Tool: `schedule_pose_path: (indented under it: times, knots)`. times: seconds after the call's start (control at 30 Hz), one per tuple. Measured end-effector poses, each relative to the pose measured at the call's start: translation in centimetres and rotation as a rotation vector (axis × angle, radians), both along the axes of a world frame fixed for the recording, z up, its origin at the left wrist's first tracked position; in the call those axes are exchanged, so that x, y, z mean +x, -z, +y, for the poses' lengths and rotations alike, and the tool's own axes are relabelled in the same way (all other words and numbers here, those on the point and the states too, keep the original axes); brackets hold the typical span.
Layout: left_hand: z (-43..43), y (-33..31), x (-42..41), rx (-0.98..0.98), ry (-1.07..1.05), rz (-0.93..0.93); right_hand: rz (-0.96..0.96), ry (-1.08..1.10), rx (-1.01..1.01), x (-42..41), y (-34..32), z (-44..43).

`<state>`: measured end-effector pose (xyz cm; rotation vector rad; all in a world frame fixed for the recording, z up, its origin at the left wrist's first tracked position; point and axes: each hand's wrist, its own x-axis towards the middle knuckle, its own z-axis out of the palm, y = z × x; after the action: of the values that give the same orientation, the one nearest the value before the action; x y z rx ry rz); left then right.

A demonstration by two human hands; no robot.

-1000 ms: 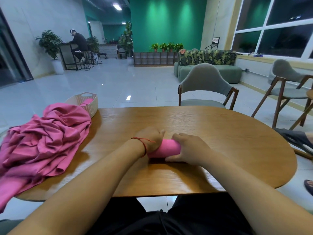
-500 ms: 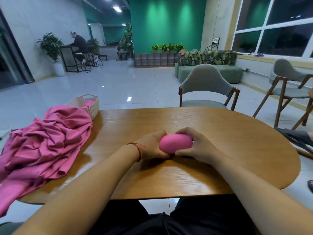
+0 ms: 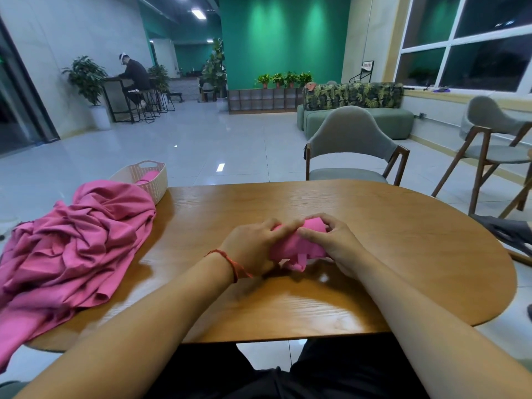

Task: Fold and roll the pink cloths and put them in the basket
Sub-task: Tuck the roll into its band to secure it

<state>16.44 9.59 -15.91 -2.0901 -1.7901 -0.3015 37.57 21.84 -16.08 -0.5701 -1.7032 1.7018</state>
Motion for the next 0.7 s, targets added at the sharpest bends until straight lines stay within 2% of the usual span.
schedule_pose_path:
  times: [0.1, 0.2, 0.27, 0.33, 0.4, 0.47, 0.7]
  knots:
    - [-0.2, -0.8, -0.2, -0.131, 0.018, -0.316, -0.042, -0.047, 0.069, 0.2, 0.6, 0.2]
    - [-0.8, -1.0, 0.0, -0.179, 0.061, -0.506, -0.031, -0.027, 0.068, 0.4, 0.5, 0.1]
    - [-1.1, -1.0, 0.3, -0.179, 0.061, -0.623, -0.003, 0.021, 0.059, 0.0, 0.4, -0.3]
    - [-1.4, -0.7, 0.7, -0.097, 0.003, -0.686, 0.049, 0.037, -0.015, -0.9, 0.7, -1.0]
    - [-1.5, -0.2, 1.2, 0.054, -0.097, -0.681, 0.094, 0.057, -0.118, -1.8, 1.1, -1.9]
    - [-1.5, 0.5, 1.6, 0.172, -0.189, -0.622, 0.094, 0.126, -0.12, -2.3, 1.5, -2.3]
    - [-1.0, 1.7, 2.5, 0.258, -0.289, -0.391, -0.036, 0.189, 0.18, -2.2, 1.6, -3.3]
